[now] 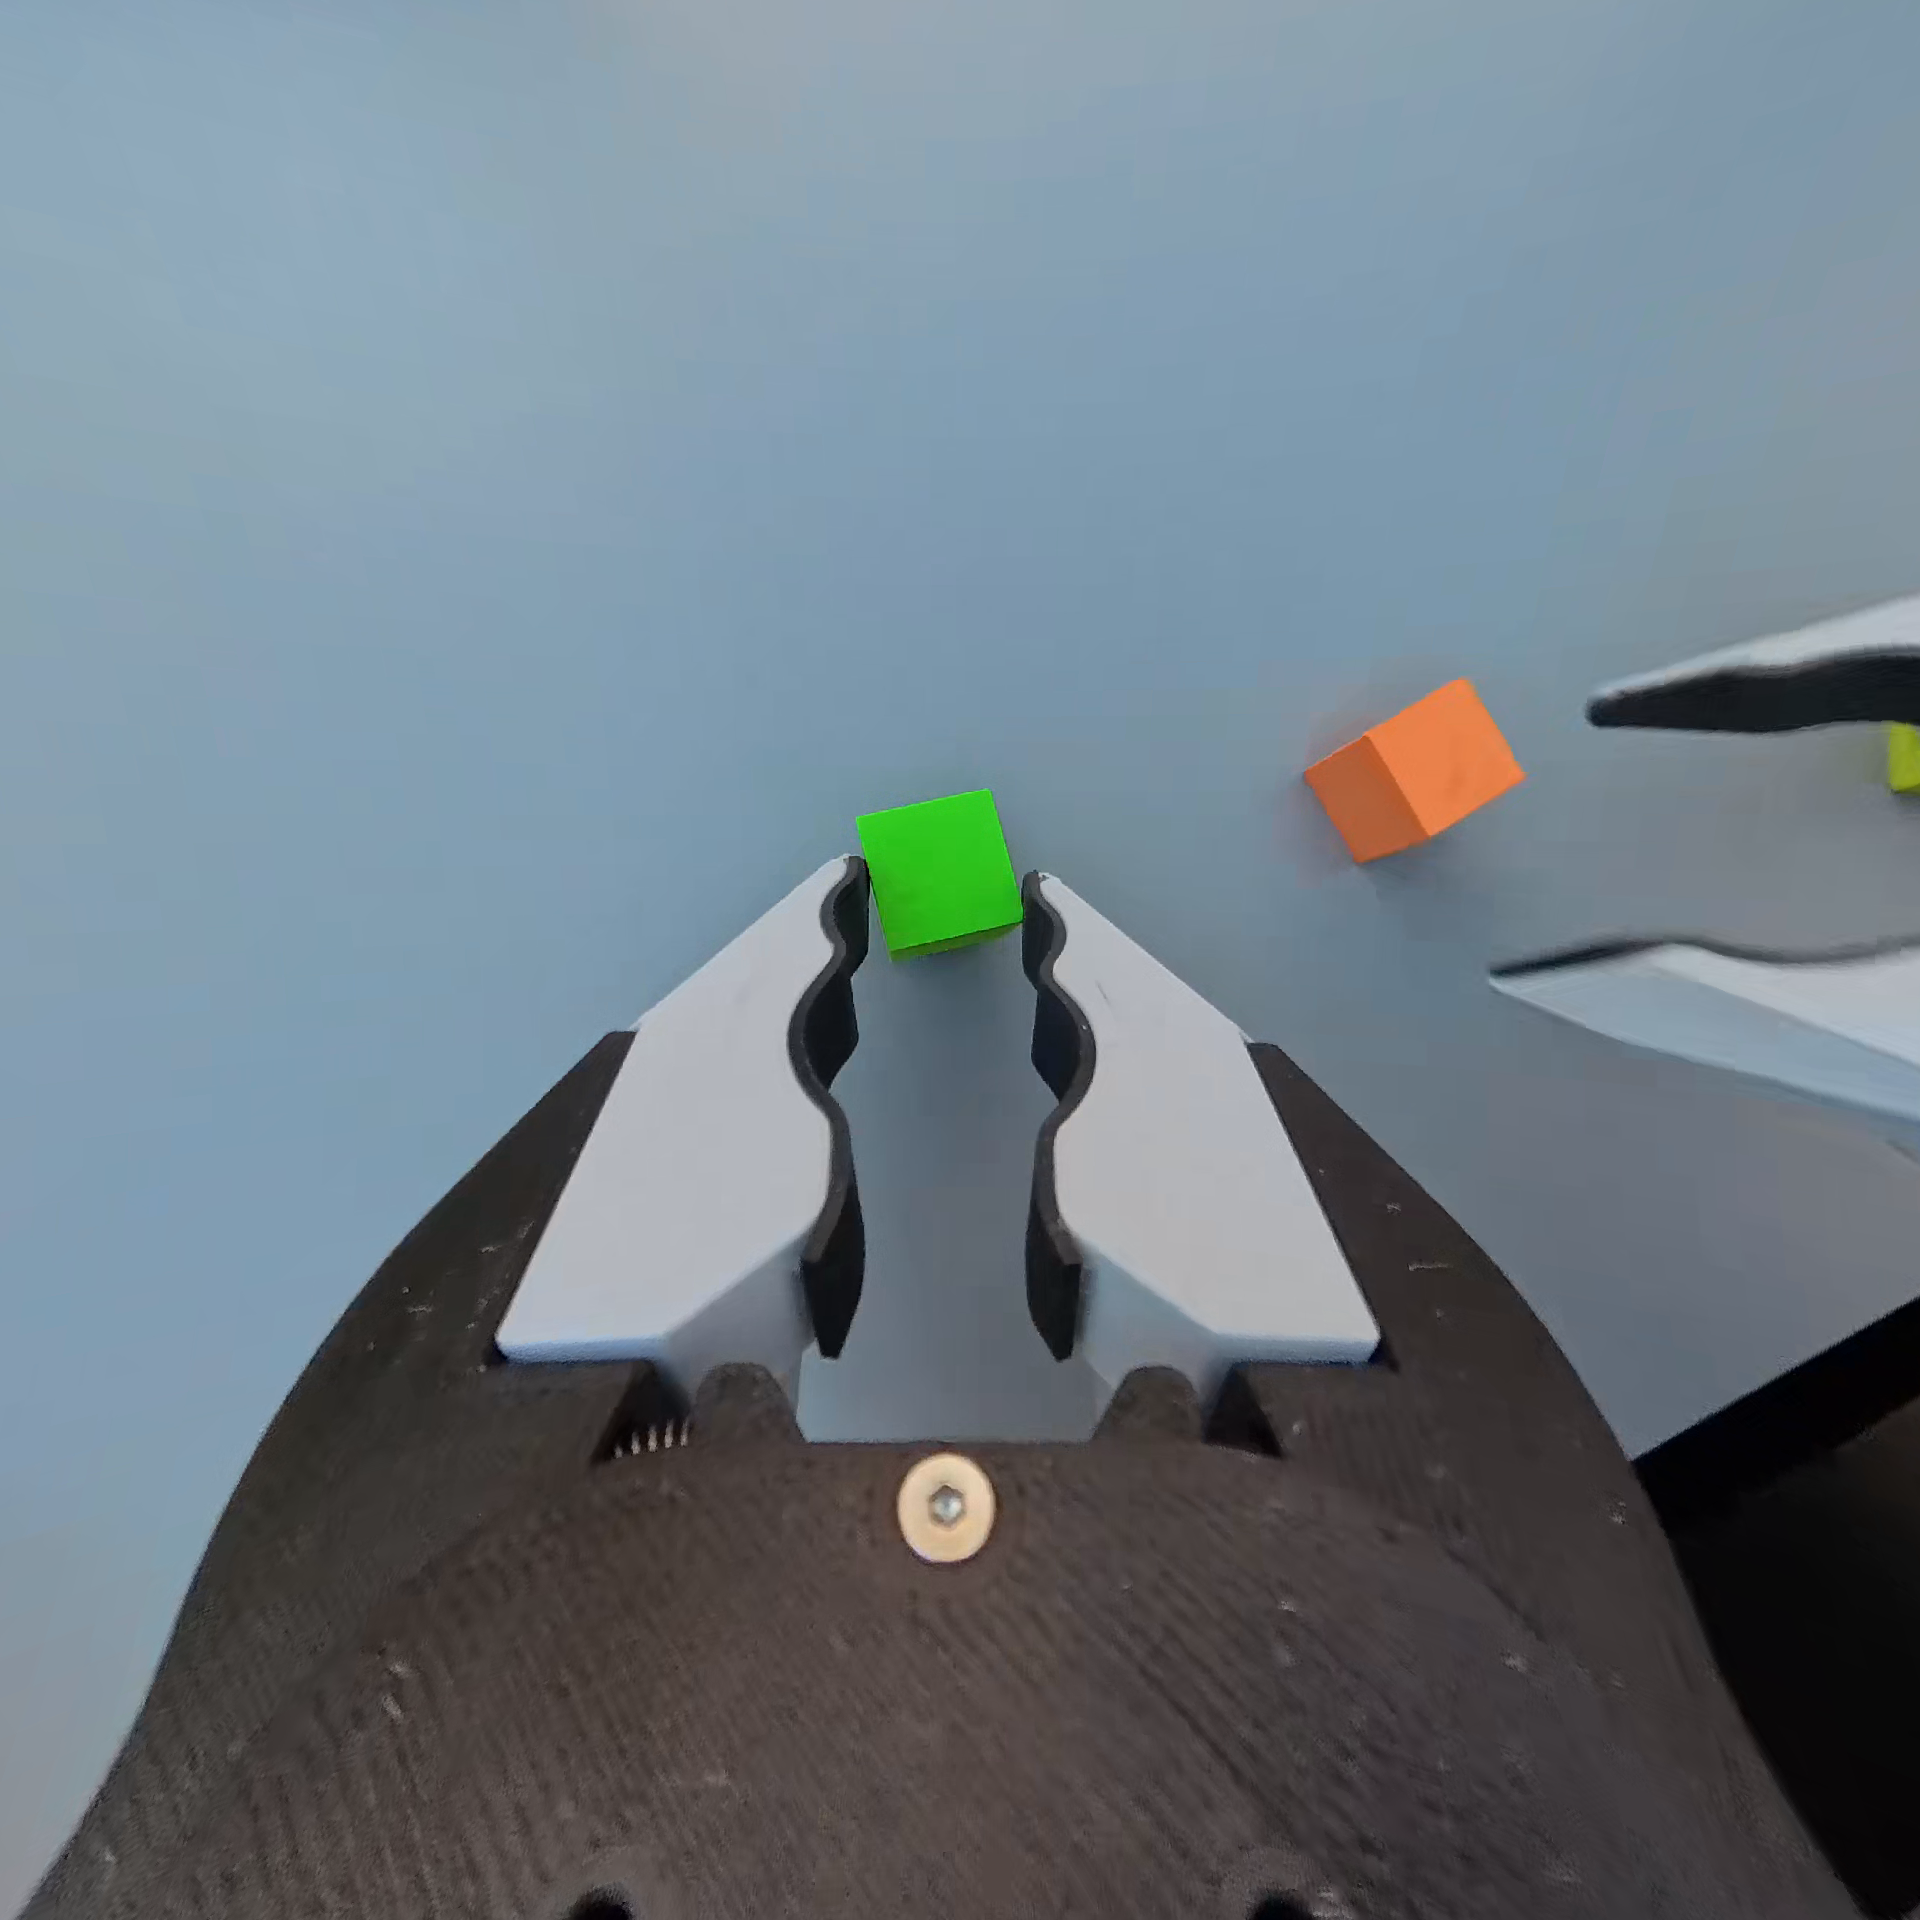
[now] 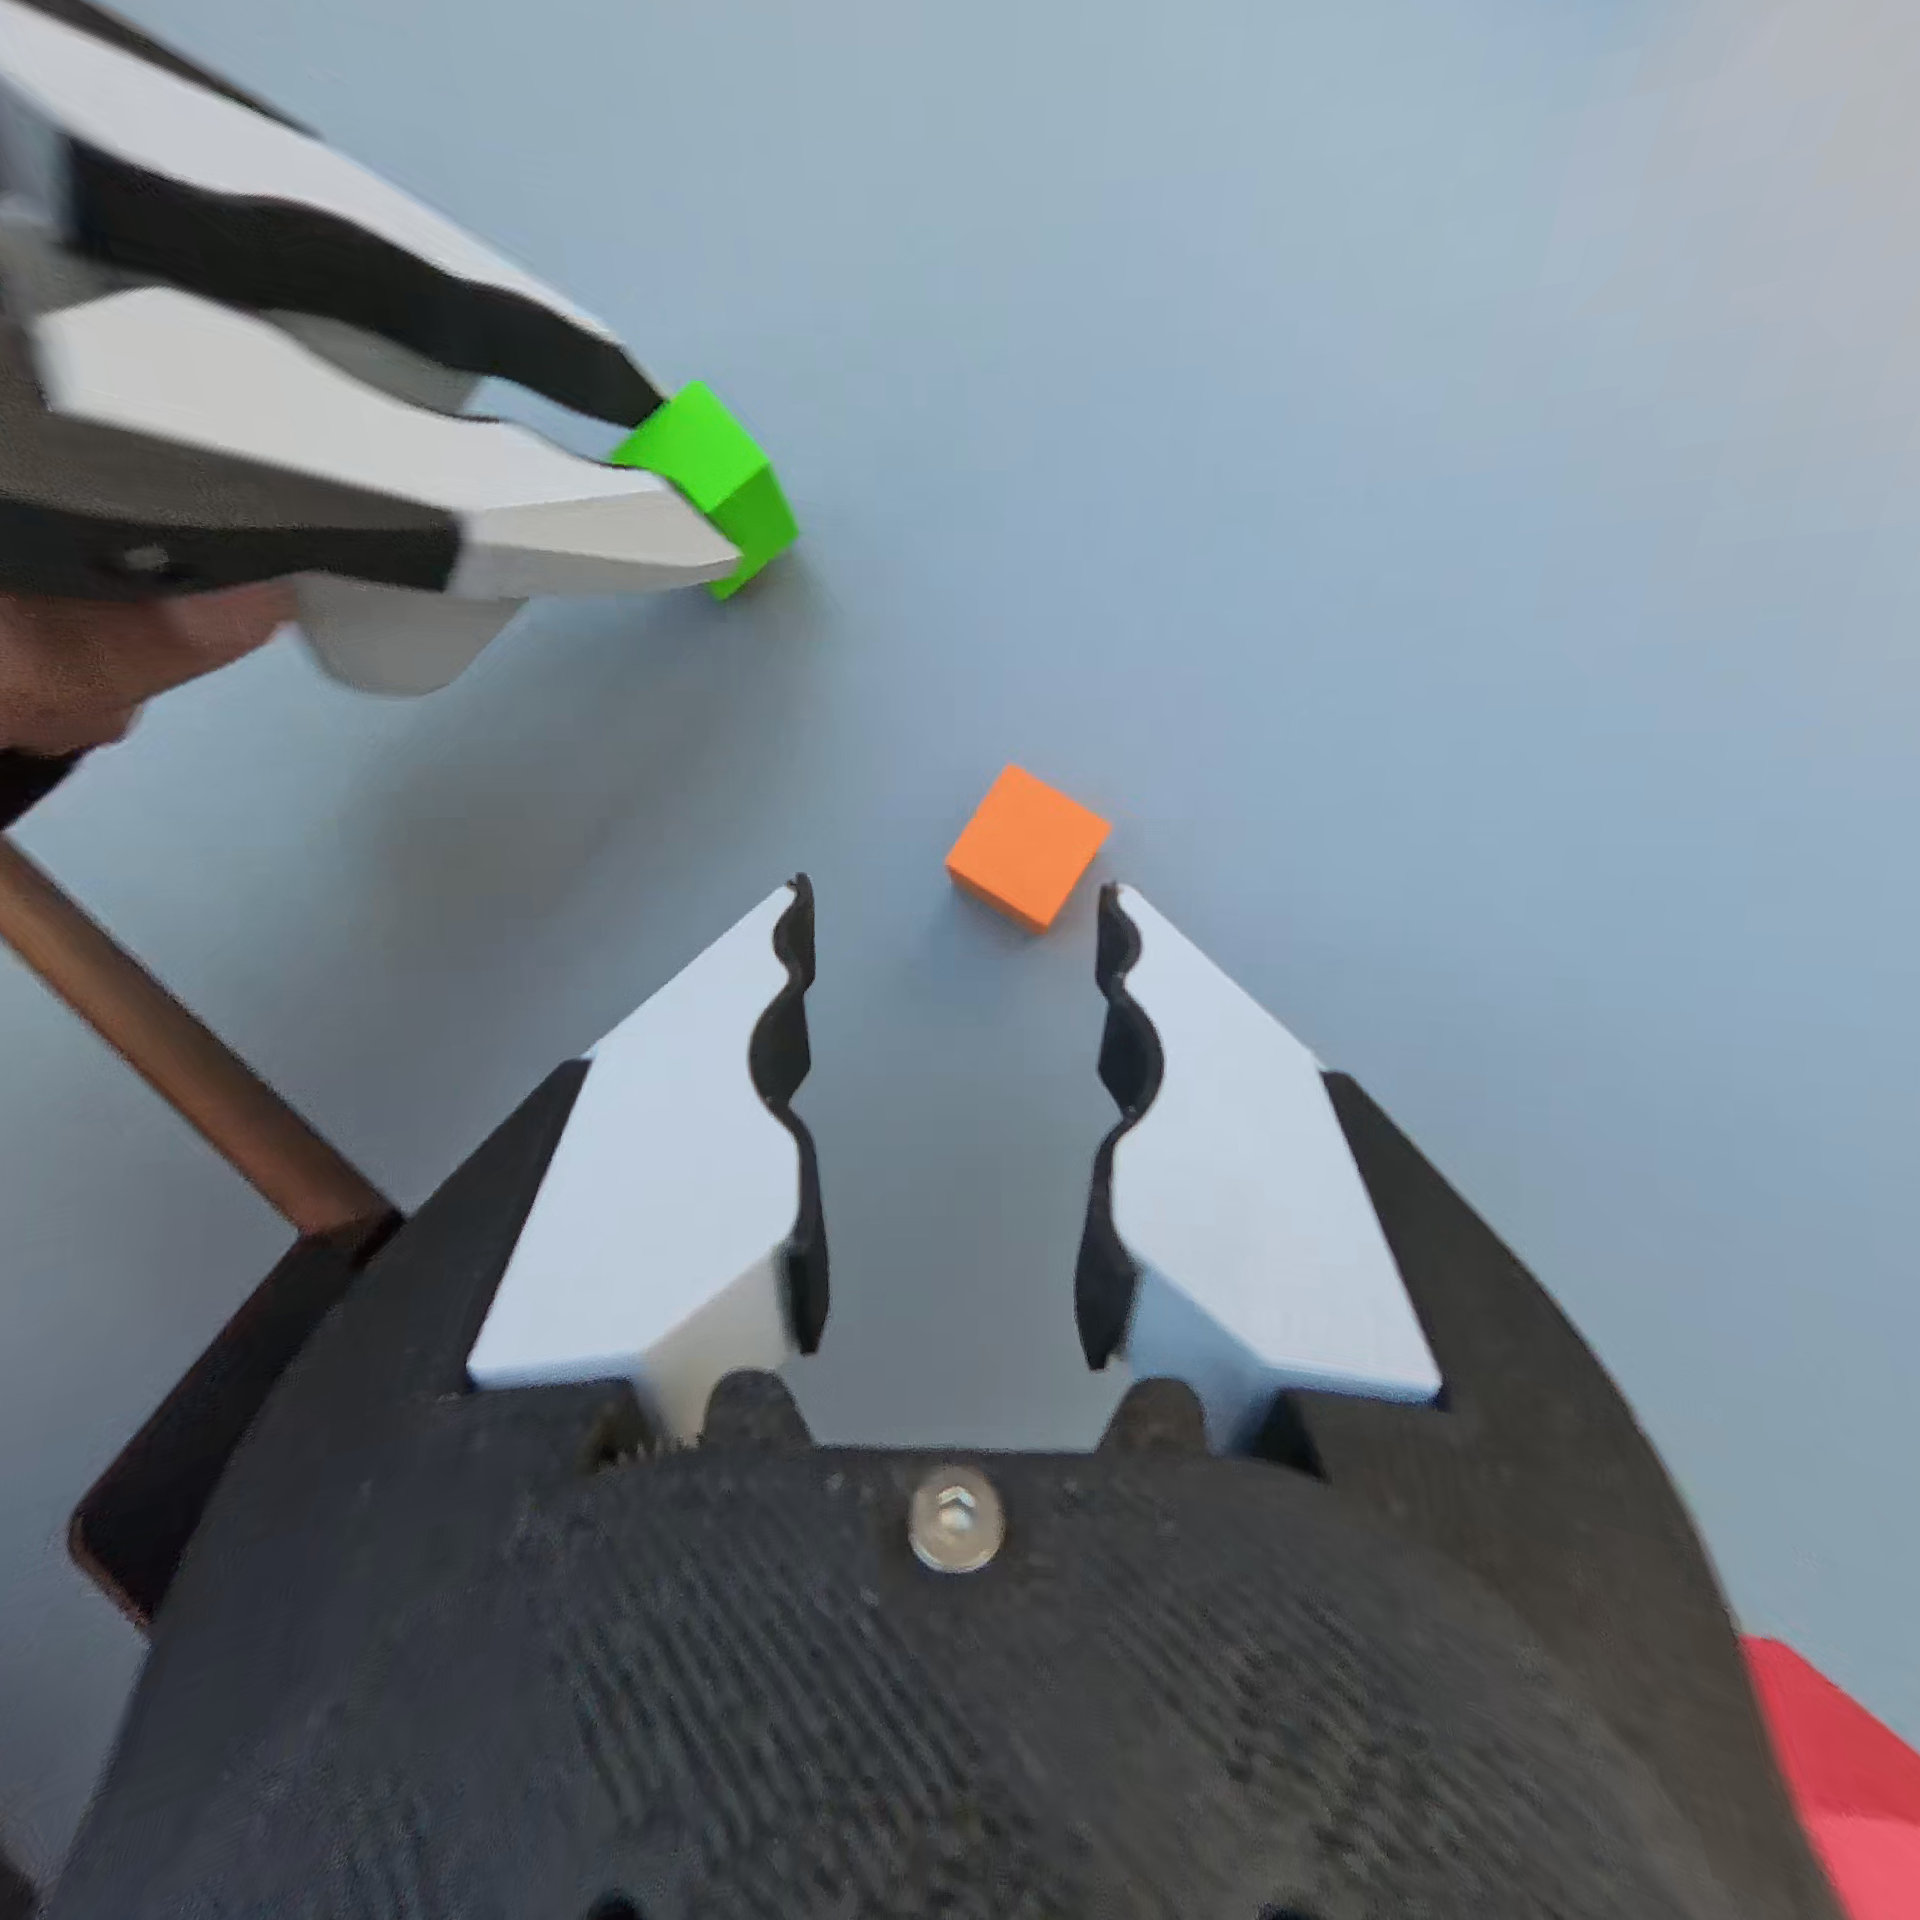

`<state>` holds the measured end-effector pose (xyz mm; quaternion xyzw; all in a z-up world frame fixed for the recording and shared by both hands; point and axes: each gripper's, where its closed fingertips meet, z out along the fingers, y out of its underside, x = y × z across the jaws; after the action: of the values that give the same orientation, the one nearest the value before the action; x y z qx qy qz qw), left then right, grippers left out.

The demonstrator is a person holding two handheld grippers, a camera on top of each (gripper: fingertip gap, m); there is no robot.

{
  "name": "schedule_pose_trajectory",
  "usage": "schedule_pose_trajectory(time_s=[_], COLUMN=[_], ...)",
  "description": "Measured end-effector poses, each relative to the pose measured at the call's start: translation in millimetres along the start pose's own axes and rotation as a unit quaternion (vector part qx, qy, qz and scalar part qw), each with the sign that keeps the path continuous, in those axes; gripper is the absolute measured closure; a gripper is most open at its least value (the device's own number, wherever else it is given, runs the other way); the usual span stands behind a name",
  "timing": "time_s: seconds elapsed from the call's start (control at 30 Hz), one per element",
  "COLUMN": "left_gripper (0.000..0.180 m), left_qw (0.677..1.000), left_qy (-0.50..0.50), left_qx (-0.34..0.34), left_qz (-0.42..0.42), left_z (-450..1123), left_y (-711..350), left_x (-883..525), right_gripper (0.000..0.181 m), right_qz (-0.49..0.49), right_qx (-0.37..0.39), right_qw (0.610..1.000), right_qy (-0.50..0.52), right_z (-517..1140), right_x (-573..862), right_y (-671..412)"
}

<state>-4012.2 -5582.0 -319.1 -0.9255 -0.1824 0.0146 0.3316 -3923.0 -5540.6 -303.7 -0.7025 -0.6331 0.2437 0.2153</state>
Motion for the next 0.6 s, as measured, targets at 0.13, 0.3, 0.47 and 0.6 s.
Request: schedule_pose_trajectory(time_s=[0.13,0.3,0.47,0.6], left_gripper=[0.153,0.153,0.153,0.153], left_qw=[0.999,0.996,0.992,0.989], left_qy=[0.035,0.079,0.12,0.144], left_qx=[0.018,0.027,0.031,0.039], left_qz=[0.004,-0.001,-0.009,0.012], left_z=[-30.1,-65.3,-79.0,-73.2], left_y=[7.1,27.0,30.3,14.5], left_x=[11.5,25.2,38.2,60.2], right_gripper=[0.131,0.15,0.15,0.15], right_qz=[0.095,0.104,0.016,0.054], right_qx=[-0.023,0.042,0.128,0.113], right_qw=[0.995,0.991,0.992,0.988], right_qy=[-0.002,-0.076,-0.012,0.09], right_z=[27.8,2.2,-95.1,-145.3], right_x=[17.4,-2.1,-0.8,69.9], right_y=[8.0,-13.9,-41.1,-7.9])
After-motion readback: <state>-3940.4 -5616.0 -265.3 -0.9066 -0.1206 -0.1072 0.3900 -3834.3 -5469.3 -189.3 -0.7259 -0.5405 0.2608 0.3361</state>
